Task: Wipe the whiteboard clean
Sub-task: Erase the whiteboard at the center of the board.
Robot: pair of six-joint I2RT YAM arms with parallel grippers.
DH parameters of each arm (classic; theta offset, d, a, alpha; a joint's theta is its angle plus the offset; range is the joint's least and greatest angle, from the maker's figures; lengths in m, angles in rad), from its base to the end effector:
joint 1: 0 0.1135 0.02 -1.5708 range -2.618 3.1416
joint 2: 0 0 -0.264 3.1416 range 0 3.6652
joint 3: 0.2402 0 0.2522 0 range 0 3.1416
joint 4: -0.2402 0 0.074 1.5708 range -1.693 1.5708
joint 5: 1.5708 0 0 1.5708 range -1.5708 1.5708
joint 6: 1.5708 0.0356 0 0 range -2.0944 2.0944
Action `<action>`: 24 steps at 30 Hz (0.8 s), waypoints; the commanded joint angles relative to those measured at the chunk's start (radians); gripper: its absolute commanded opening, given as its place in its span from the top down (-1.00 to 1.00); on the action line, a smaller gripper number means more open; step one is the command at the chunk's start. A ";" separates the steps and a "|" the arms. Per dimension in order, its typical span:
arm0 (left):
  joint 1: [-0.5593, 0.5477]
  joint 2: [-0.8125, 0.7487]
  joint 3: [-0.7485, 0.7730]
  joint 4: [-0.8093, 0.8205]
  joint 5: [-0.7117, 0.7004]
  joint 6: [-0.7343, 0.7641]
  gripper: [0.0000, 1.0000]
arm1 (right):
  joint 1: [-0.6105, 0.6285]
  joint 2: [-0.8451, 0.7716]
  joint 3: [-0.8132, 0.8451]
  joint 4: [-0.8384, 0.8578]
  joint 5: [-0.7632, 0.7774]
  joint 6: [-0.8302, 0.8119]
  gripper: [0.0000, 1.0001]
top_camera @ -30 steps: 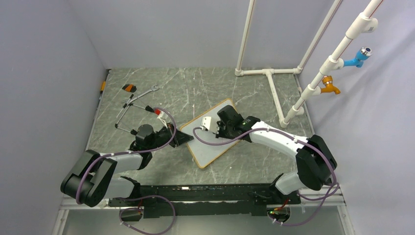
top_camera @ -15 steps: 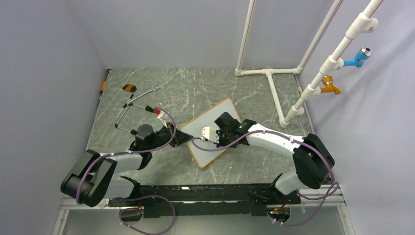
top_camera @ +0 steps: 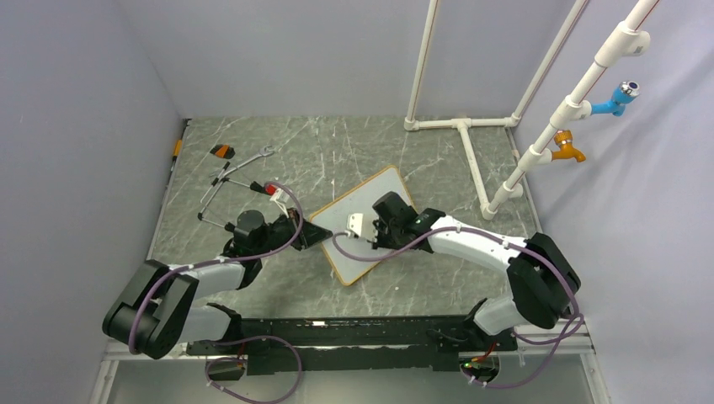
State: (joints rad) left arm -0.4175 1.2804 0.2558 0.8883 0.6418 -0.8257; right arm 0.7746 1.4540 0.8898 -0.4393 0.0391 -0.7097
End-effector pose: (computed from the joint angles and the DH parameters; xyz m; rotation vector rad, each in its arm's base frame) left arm 0.1966 -0.1105 0.1744 0.1491 1.9058 -1.4287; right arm 0.2062 0.1999 0.2030 -1.7284 1.9065 -0.0260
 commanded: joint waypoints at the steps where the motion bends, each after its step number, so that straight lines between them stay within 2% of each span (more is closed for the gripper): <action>1: -0.012 -0.049 0.079 0.019 0.087 0.033 1.00 | 0.098 -0.019 -0.073 -0.099 -0.156 -0.093 1.00; 4: -0.012 -0.037 0.094 0.008 0.093 0.040 1.00 | 0.156 0.009 -0.076 -0.119 -0.140 -0.091 1.00; 7: -0.011 -0.032 0.098 0.003 0.099 0.043 1.00 | 0.161 0.053 -0.045 -0.056 -0.051 -0.027 1.00; 9: -0.010 -0.037 0.093 -0.010 0.103 0.053 1.00 | 0.130 0.064 -0.008 -0.004 0.039 0.024 1.00; 15: -0.011 -0.025 0.078 -0.023 0.122 0.068 1.00 | -0.017 0.053 0.070 0.050 0.121 0.113 1.00; 21: -0.010 0.028 0.084 0.023 0.147 0.047 1.00 | -0.029 0.062 0.062 0.053 0.100 0.126 1.00; 24: -0.010 0.036 0.088 0.031 0.146 0.048 1.00 | -0.002 0.081 0.075 -0.008 -0.009 0.099 1.00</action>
State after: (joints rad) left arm -0.4122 1.3071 0.3099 0.8532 0.6502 -0.7380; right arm 0.7475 1.5223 0.9199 -0.4736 0.1040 -0.6094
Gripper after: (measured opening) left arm 0.066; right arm 0.040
